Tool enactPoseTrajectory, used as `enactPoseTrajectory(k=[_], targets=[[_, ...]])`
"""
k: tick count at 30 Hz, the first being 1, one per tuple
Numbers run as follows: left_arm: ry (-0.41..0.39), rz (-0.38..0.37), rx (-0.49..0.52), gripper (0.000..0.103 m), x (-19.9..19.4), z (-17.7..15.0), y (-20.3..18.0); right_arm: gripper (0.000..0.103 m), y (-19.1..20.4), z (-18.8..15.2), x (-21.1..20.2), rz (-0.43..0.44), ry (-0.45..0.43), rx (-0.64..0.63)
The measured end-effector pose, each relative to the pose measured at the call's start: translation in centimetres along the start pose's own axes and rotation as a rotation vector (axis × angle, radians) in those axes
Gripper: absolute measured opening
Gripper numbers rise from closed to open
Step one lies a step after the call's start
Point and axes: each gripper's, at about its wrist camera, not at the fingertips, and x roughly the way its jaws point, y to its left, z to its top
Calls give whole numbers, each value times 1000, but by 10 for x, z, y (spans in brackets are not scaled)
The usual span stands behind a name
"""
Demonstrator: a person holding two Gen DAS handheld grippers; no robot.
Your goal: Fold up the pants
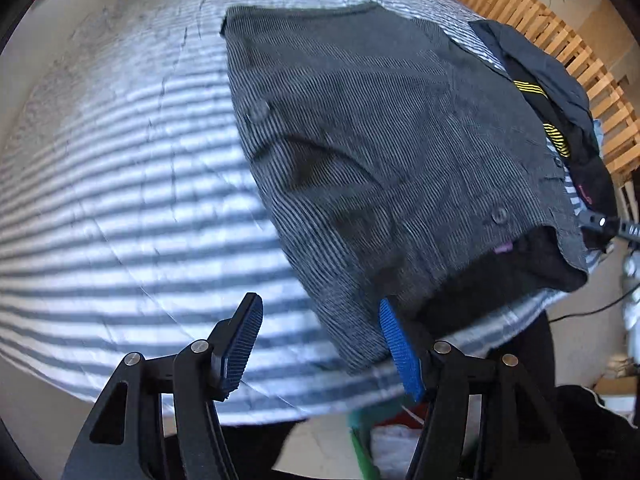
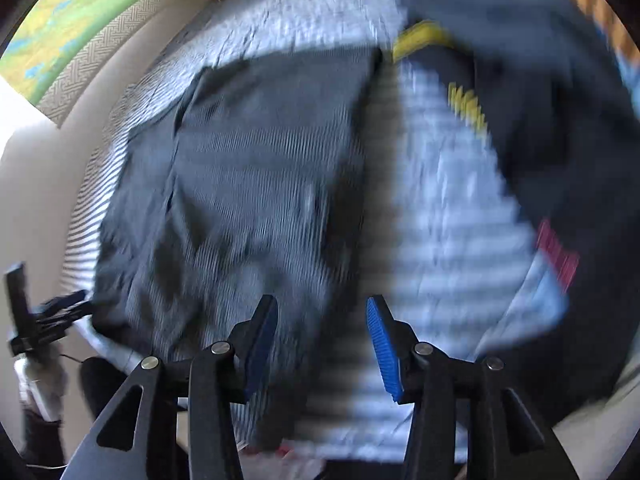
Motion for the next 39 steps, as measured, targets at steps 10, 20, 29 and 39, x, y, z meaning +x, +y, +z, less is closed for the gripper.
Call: enactPoseTrajectory(k=[10,20,29,39], targets=[[16,-2,-102,12,19,0,2,19,25,-10,26,45,45,-67],[41,54,-69,22,3,-21,20,27,29,-26,31,-19,125,-174],[-169,236,152,66,-57,-20,-53,41,5,12,-24,55,-100,-81],[-169,22,482,66,-6,5,-223,41,-18,28,-10,70,-131,34]])
